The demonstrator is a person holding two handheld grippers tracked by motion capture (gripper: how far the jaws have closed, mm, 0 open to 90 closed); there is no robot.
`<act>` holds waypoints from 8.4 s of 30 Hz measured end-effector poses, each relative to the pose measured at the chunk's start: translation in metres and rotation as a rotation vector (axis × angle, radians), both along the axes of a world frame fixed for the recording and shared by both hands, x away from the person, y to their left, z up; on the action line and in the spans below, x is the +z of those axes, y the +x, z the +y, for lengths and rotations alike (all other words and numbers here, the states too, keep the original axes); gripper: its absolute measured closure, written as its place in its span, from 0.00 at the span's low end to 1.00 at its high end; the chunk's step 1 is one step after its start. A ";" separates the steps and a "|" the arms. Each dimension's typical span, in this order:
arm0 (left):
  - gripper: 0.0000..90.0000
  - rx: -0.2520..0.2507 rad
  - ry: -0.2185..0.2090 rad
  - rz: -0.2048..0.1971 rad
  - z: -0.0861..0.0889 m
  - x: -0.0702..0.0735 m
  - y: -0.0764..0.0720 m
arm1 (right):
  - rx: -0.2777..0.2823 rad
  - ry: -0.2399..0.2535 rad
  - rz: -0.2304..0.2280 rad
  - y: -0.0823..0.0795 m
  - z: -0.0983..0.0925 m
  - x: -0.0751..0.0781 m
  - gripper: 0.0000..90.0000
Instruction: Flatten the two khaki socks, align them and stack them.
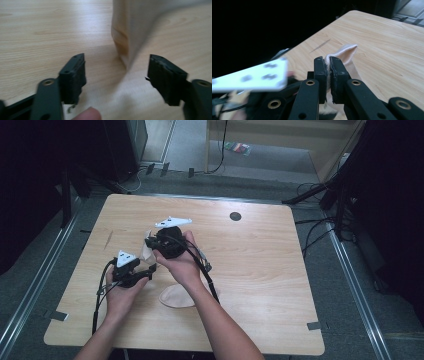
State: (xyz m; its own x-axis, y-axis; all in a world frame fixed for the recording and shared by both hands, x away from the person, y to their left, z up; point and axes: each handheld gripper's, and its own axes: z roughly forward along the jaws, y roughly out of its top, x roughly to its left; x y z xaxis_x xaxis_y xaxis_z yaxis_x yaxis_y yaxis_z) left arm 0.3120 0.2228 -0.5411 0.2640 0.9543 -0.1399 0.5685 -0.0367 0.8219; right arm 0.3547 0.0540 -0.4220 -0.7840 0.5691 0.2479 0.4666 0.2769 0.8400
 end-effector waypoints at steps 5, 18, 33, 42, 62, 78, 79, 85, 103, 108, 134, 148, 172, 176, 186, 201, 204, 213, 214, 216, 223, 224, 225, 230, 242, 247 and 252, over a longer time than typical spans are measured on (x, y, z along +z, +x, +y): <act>0.92 0.036 -0.023 -0.035 0.005 0.000 0.008 | -0.002 0.016 -0.016 -0.002 -0.022 0.008 0.95; 0.67 -0.054 0.133 -0.018 -0.010 -0.007 0.006 | -0.190 -0.149 0.090 0.029 -0.081 -0.064 0.96; 0.46 -0.120 -0.122 0.008 0.013 -0.004 -0.002 | -0.427 -0.193 0.060 0.043 -0.120 -0.099 0.64; 0.63 -0.006 -0.119 0.086 0.003 -0.002 0.024 | -0.420 -0.166 0.100 0.038 -0.121 -0.111 0.64; 1.00 -0.099 -0.050 0.075 0.007 0.017 0.009 | -0.373 -0.234 0.023 0.020 -0.126 -0.106 0.97; 1.00 -0.250 -0.143 0.016 -0.004 0.031 -0.064 | -0.279 -0.124 0.063 -0.047 -0.163 -0.079 0.97; 1.00 -0.259 -0.146 0.018 -0.005 0.030 -0.067 | -0.276 -0.123 0.071 -0.052 -0.166 -0.081 0.97; 1.00 -0.311 -0.131 0.029 -0.010 0.026 -0.081 | -0.265 -0.143 0.087 -0.070 -0.174 -0.090 0.97; 1.00 -0.344 -0.038 0.052 -0.021 0.005 -0.086 | -0.259 -0.166 0.075 -0.082 -0.179 -0.105 0.97; 0.72 -0.354 0.002 0.043 -0.027 -0.002 -0.083 | -0.281 -0.163 0.061 -0.081 -0.177 -0.109 0.68; 0.75 -0.375 0.054 0.079 -0.039 -0.007 -0.074 | -0.353 -0.169 0.055 -0.086 -0.171 -0.119 0.73; 1.00 -0.363 0.047 0.090 -0.057 -0.010 -0.065 | -0.157 -0.180 0.071 -0.101 -0.118 -0.126 1.00; 1.00 -0.418 0.055 0.095 -0.040 -0.009 -0.077 | -0.327 -0.111 0.130 -0.088 -0.179 -0.127 1.00; 0.93 -0.425 0.022 0.064 -0.038 -0.008 -0.079 | -0.318 -0.111 0.121 -0.088 -0.178 -0.127 0.94; 0.42 -0.276 -0.134 -0.131 0.008 -0.003 -0.075 | -0.330 -0.034 0.017 -0.084 -0.207 -0.102 0.42; 0.04 -0.084 -0.163 -0.097 0.073 0.006 -0.077 | -0.498 0.007 -0.010 -0.081 -0.278 -0.092 0.01; 0.01 -0.096 -0.177 -0.097 0.085 0.006 -0.080 | -0.514 0.013 -0.005 -0.083 -0.289 -0.094 0.00; 0.01 -0.047 -0.149 -0.079 0.115 0.001 -0.089 | -0.542 -0.037 -0.008 -0.092 -0.318 -0.103 0.00; 0.01 -0.047 -0.149 -0.079 0.115 0.001 -0.089 | -0.542 -0.037 -0.008 -0.092 -0.318 -0.103 0.00; 0.01 -0.036 -0.140 -0.074 0.120 -0.001 -0.091 | -0.562 -0.048 0.007 -0.095 -0.326 -0.106 0.00; 0.00 -0.021 -0.131 -0.070 0.133 -0.003 -0.096 | -0.600 -0.082 0.029 -0.101 -0.347 -0.115 0.00; 0.00 -0.019 -0.124 -0.068 0.135 -0.004 -0.097 | -0.602 -0.083 0.028 -0.102 -0.349 -0.116 0.00; 0.00 -0.016 -0.120 -0.065 0.136 -0.005 -0.098 | -0.602 -0.083 0.028 -0.102 -0.349 -0.116 0.00; 0.00 0.004 -0.113 -0.067 0.149 -0.006 -0.104 | -0.635 -0.078 0.043 -0.108 -0.367 -0.119 0.00; 0.00 0.054 -0.097 -0.087 0.168 -0.007 -0.114 | -0.689 -0.080 0.035 -0.124 -0.399 -0.125 0.00; 0.00 0.048 -0.083 -0.087 0.165 -0.009 -0.112 | -0.681 -0.082 0.047 -0.122 -0.398 -0.127 0.00; 0.00 0.040 -0.082 -0.084 0.165 -0.009 -0.111 | -0.679 -0.084 0.044 -0.121 -0.397 -0.127 0.00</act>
State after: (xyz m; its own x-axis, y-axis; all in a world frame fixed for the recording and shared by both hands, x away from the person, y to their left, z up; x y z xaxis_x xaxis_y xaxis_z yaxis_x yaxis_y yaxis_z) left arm 0.2008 0.3874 -0.5504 0.2403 0.9506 -0.1967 0.4971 0.0535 0.8660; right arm 0.2334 -0.3432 -0.5490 -0.2369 0.9497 0.2048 0.5930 -0.0256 0.8048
